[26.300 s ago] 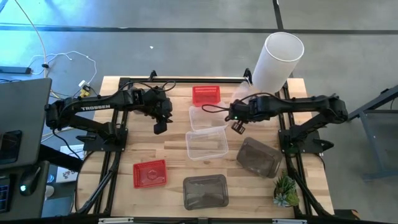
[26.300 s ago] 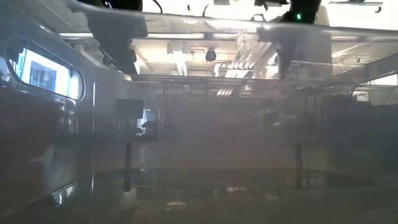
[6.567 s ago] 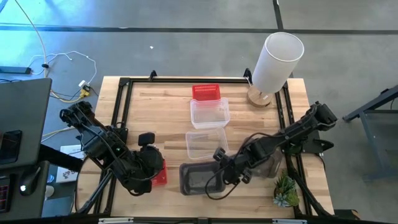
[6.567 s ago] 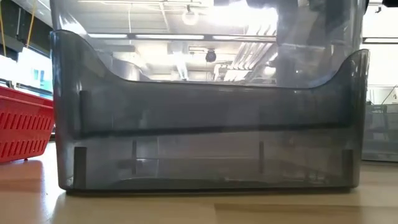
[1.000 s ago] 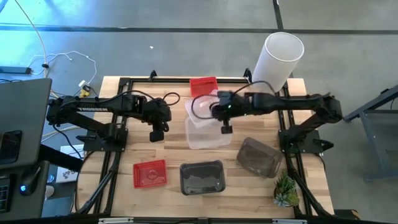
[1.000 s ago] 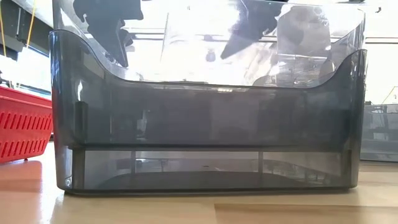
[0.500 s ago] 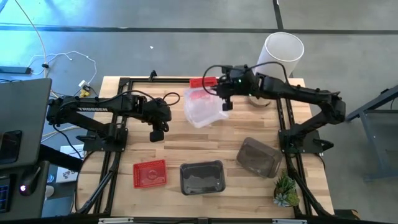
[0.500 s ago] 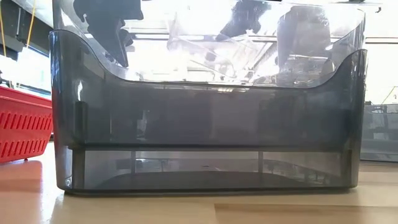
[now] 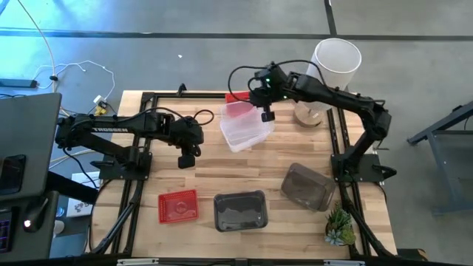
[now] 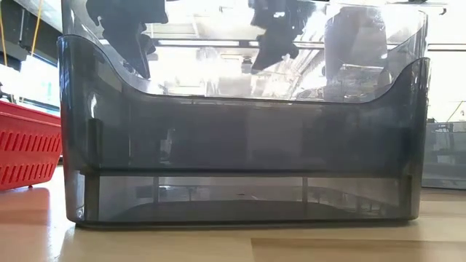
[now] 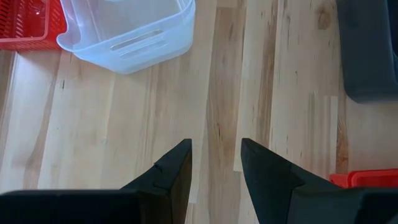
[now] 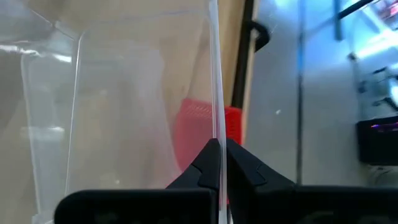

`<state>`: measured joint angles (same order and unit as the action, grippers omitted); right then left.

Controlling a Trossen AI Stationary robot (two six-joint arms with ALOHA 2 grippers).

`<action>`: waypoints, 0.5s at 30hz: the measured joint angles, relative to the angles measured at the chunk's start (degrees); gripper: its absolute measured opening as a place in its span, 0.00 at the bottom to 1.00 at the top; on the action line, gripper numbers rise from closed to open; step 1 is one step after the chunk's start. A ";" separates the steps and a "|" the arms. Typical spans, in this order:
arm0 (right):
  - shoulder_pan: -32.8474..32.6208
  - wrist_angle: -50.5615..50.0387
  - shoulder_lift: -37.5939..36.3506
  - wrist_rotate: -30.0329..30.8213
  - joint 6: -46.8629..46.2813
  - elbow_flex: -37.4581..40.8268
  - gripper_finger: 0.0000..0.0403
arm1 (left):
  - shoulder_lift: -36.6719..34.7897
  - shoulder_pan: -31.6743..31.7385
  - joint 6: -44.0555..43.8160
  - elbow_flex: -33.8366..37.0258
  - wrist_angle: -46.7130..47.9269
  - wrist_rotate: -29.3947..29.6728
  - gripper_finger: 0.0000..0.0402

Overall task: Stack baskets by color
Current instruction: Stack the bottom transparent bin on top the transparent bin

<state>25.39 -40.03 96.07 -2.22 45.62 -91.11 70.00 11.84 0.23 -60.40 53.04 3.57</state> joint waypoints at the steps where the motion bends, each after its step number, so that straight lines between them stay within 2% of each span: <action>1: 0.14 -1.01 0.87 -0.16 0.68 -0.78 0.00 | 0.00 0.00 0.00 0.00 0.00 0.00 0.31; 9: 0.13 -7.54 6.48 -2.62 2.81 -5.16 0.00 | 0.00 -0.01 0.00 0.00 0.00 0.00 0.31; 15: 0.50 -9.10 8.01 -4.10 3.21 -6.15 0.00 | 0.00 -0.02 -0.02 0.00 0.02 0.00 0.31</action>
<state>25.89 -49.13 104.08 -6.32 48.83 -97.25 70.00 11.81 0.21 -60.40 53.06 3.57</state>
